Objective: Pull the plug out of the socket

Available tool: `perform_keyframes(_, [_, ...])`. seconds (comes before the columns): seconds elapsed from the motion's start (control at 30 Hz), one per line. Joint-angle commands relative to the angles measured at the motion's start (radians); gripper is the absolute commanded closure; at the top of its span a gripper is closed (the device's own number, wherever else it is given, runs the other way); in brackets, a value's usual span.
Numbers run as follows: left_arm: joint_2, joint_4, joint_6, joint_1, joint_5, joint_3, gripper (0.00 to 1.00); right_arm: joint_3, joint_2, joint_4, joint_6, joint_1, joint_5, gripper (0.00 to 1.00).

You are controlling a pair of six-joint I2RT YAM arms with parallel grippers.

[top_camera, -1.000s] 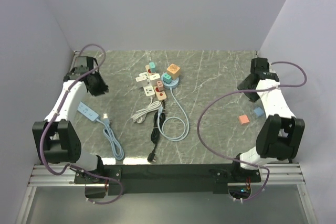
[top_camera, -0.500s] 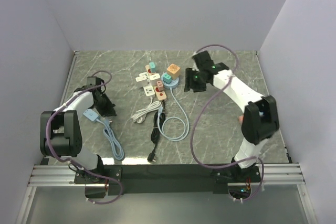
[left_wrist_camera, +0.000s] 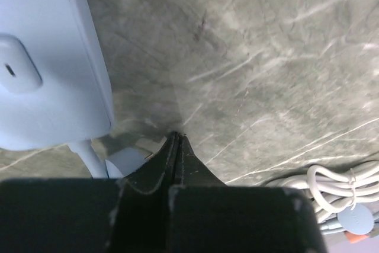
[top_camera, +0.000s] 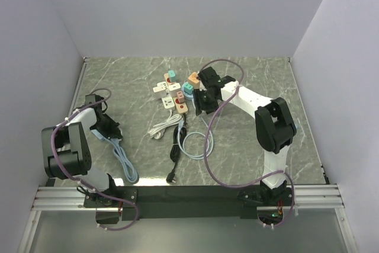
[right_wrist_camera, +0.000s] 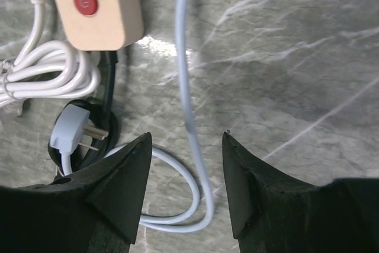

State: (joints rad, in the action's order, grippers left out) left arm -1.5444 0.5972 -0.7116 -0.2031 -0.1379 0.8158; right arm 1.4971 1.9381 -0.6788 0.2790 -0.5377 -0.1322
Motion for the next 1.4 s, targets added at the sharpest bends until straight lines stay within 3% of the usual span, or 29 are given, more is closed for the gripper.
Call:
perform_keyframes(0.0, [-0.019,-0.037,0.021,-0.022,0.031,0.028,0.99,-0.02,0.015,0.03,0.0,-0.039,0.011,0.42])
perform_keyframes(0.17, [0.082,-0.037,0.027,-0.015,-0.077,0.097,0.98,-0.04,0.048,0.021,0.048,-0.062,0.075,0.48])
perform_keyframes(0.3, [0.136,0.028,0.081,0.025,-0.155,0.196,0.88,-0.093,0.056,0.027,0.104,-0.062,0.101,0.57])
perform_keyframes(0.4, [0.152,0.062,0.119,0.076,-0.177,0.272,0.83,-0.159,0.024,0.039,0.144,-0.064,0.121,0.74])
perform_keyframes(0.43, [0.162,0.07,0.126,0.1,-0.181,0.284,0.82,-0.181,0.012,0.057,0.149,-0.064,0.12,0.92])
perform_keyframes(0.47, [0.164,0.076,0.126,0.114,-0.181,0.304,0.82,-0.205,-0.001,0.065,0.153,-0.062,0.111,1.0])
perform_keyframes(0.9, [0.107,0.003,0.061,0.49,-0.118,0.352,0.86,-0.628,-0.276,0.065,0.207,-0.085,-0.024,1.0])
perform_keyframes(1.0, [0.074,-0.046,0.055,0.57,-0.129,0.355,0.87,-0.698,-0.329,0.045,0.241,-0.085,-0.003,0.91])
perform_keyframes(1.17, [-0.003,-0.068,0.069,0.678,-0.109,0.417,0.9,-0.752,-0.416,-0.007,0.281,-0.085,0.06,0.64])
perform_keyframes(1.27, [-0.063,-0.073,0.083,0.734,-0.057,0.476,0.9,-0.747,-0.467,-0.047,0.31,-0.084,0.098,0.36])
perform_keyframes(1.3, [-0.098,-0.074,0.089,0.741,-0.046,0.493,0.91,-0.739,-0.496,-0.068,0.33,-0.085,0.118,0.21])
perform_keyframes(1.37, [-0.135,-0.073,0.087,0.755,0.009,0.548,0.91,-0.716,-0.548,-0.091,0.365,-0.084,0.131,0.16])
